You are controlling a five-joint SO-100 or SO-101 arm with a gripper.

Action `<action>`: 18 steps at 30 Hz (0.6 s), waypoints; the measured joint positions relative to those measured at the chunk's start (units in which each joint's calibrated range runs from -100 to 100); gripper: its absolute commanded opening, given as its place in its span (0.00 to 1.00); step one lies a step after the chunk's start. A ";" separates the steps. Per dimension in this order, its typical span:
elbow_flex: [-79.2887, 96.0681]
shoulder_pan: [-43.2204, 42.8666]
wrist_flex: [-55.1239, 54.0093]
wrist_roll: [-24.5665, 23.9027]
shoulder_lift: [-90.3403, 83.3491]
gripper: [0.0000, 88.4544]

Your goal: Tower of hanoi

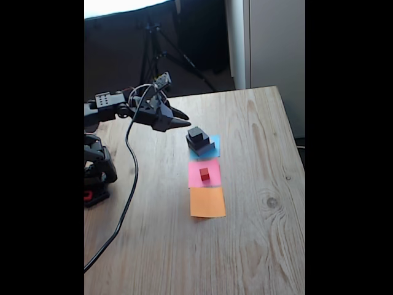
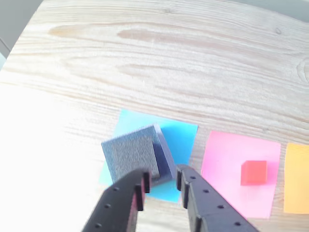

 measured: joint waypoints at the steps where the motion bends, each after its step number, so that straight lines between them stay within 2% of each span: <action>1: -3.56 0.41 4.88 1.04 -0.09 0.00; 7: -27.03 3.82 32.03 6.60 0.34 0.00; 11: -43.63 7.85 46.36 8.51 4.28 0.00; 14: -54.67 10.12 53.80 8.85 7.52 0.00; 18: -63.97 16.00 55.72 8.85 9.23 0.01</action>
